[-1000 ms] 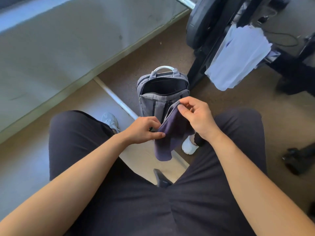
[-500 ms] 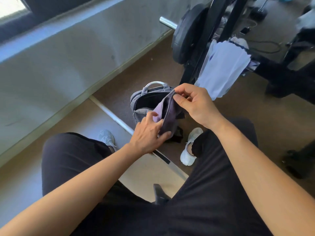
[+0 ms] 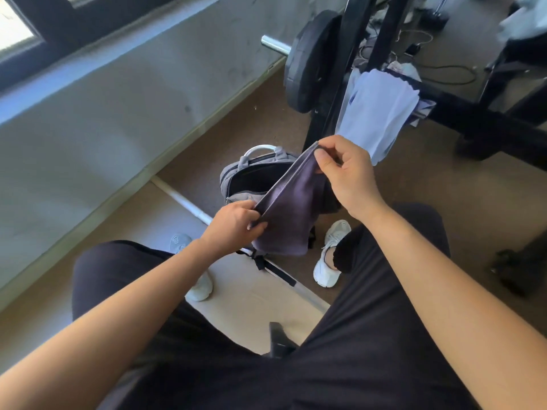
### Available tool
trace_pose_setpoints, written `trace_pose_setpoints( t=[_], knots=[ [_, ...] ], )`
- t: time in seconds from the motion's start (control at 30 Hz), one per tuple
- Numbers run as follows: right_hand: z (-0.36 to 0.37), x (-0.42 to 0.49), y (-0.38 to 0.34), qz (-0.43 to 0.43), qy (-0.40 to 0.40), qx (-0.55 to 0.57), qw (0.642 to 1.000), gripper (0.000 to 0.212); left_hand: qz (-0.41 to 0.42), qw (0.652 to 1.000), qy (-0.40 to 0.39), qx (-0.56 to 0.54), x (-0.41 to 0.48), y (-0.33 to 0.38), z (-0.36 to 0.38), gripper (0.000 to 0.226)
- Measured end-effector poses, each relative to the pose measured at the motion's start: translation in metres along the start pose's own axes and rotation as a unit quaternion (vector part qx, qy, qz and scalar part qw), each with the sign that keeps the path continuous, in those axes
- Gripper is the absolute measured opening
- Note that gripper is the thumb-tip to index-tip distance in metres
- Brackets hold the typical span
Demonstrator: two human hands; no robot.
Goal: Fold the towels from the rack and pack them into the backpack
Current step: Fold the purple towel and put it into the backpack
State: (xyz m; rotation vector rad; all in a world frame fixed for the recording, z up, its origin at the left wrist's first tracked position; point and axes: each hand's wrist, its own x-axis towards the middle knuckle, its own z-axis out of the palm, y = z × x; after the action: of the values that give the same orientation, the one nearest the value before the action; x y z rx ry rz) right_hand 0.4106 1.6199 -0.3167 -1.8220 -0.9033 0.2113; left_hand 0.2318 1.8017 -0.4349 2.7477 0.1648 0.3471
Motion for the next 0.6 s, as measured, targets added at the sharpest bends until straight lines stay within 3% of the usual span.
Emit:
trace_pose_setpoints(
  t=[0.13, 0.23, 0.33, 0.47, 0.6],
  knots=[
    [0.007, -0.003, 0.005, 0.028, 0.128, 0.033, 0.991, 0.01, -0.02, 0.998, -0.055, -0.026, -0.027, -0.025, 0.006, 0.05],
    [0.015, -0.006, 0.014, 0.071, 0.148, 0.085, 0.983, 0.012, -0.006, 0.996, -0.075, -0.053, -0.04, -0.035, -0.003, 0.039],
    [0.024, -0.013, 0.029, 0.121, 0.151, 0.11, 0.975, 0.011, 0.007, 0.994, -0.11, -0.026, -0.048, -0.035, -0.01, 0.047],
    [0.025, -0.017, 0.056, 0.201, 0.09, 0.056, 0.974, 0.01, -0.025, 0.995, -0.09, -0.046, -0.064, -0.032, -0.018, 0.049],
    [0.025, -0.021, 0.068, 0.226, -0.02, -0.018, 0.974, 0.018, -0.169, 0.977, 0.046, -0.125, -0.065, -0.016, -0.028, 0.032]
  ],
)
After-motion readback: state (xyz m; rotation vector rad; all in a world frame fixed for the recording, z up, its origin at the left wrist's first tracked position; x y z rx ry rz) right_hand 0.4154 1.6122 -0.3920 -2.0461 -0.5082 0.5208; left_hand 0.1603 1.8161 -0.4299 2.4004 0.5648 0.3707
